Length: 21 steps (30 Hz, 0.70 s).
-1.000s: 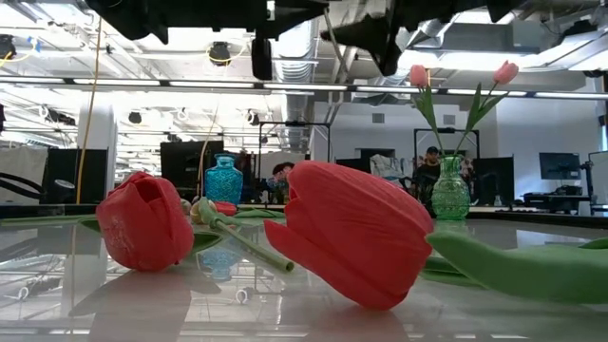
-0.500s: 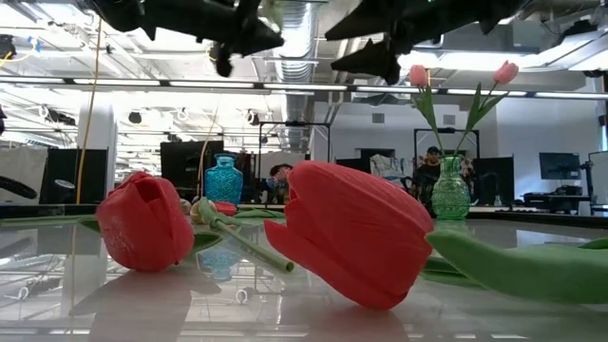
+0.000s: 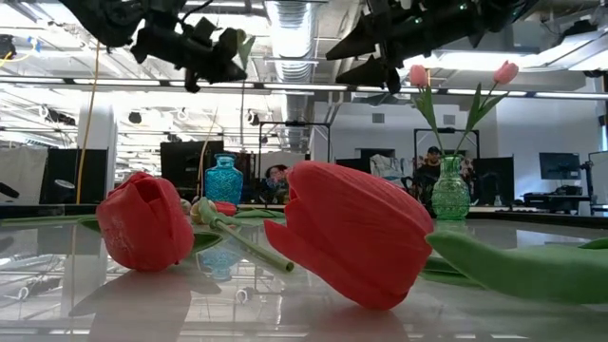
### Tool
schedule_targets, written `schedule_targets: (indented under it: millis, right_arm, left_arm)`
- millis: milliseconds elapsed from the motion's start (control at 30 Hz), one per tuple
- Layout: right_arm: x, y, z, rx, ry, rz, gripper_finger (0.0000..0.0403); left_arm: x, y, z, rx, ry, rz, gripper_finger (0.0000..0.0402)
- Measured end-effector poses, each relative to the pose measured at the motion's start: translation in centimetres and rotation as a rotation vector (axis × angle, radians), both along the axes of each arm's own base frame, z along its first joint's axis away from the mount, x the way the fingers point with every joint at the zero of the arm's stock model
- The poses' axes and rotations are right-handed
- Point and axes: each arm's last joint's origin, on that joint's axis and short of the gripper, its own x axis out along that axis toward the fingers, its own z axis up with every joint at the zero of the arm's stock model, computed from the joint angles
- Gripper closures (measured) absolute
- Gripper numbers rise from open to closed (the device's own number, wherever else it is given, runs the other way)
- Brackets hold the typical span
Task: Sort flowers into vase by color
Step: Put the bottom right light pink flower into the top blue vase
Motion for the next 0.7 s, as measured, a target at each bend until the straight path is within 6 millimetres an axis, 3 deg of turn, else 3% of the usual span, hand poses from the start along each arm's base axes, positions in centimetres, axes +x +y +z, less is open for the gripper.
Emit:
schedule_targets:
  millis: [333,700]
  right_arm:
    - [-0.5,-2.1,0.0,-0.095,0.026,-0.048,0.0094]
    - [-0.7,-2.5,0.0,-0.103,0.03,-0.055,0.0094]
  left_arm:
    - [-1.1,0.9,-0.2,-0.03,0.015,0.076,0.0401]
    - [-1.2,1.0,-0.3,-0.007,0.058,0.147,0.0401]
